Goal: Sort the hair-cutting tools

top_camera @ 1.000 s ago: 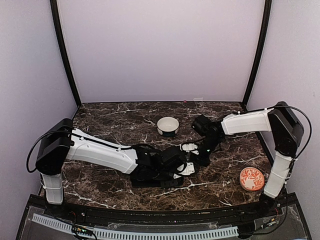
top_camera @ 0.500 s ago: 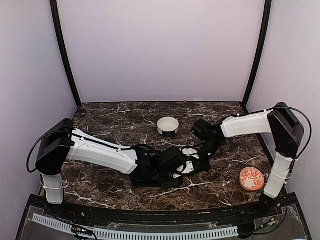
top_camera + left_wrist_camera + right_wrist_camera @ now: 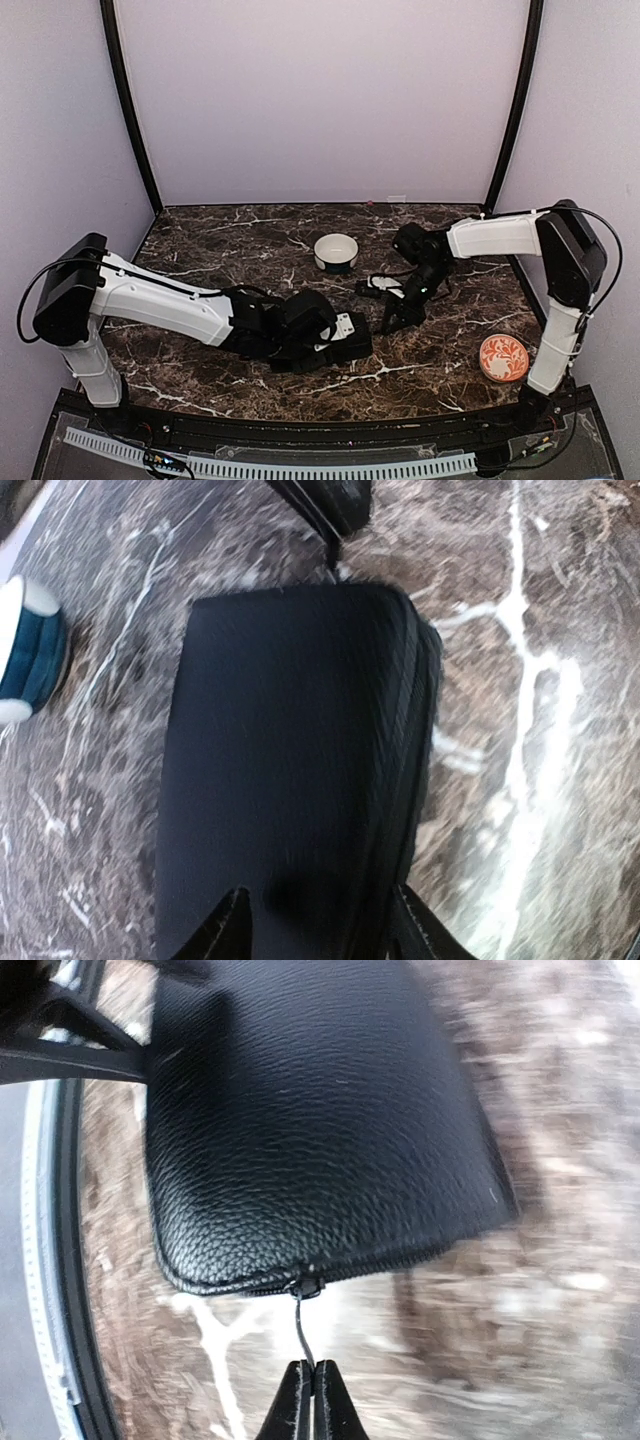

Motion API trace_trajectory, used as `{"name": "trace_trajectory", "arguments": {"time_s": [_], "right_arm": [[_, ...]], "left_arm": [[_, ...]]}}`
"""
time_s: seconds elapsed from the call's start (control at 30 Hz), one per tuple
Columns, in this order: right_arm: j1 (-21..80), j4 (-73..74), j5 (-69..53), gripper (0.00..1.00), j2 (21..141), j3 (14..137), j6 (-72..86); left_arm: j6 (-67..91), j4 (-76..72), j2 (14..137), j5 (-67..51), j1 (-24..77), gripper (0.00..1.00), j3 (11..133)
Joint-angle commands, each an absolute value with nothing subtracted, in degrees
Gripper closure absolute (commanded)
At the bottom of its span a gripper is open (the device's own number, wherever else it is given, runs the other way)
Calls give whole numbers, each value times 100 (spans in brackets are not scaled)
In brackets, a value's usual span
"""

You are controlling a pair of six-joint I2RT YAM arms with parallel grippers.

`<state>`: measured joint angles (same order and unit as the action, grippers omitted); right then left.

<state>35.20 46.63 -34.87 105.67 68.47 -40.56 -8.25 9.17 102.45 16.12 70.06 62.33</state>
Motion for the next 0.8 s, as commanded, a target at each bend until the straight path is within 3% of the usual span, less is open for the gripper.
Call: {"name": "trace_trajectory", "arguments": {"time_s": [0.0,0.17,0.77], "right_arm": [[3292,4792,-3163,100,10943,7626,-3970],[3191,4905,-2991,100,11491,8329,-3990],[3190,4676,-3136,100,11726,8338,-3848]], "left_arm": [[-803,1290,9902,1774,6907,53,6058],[-743,1215,10183,1664,6771,53,6186],[-554,1577,11003,1215,6226,55,7270]]}}
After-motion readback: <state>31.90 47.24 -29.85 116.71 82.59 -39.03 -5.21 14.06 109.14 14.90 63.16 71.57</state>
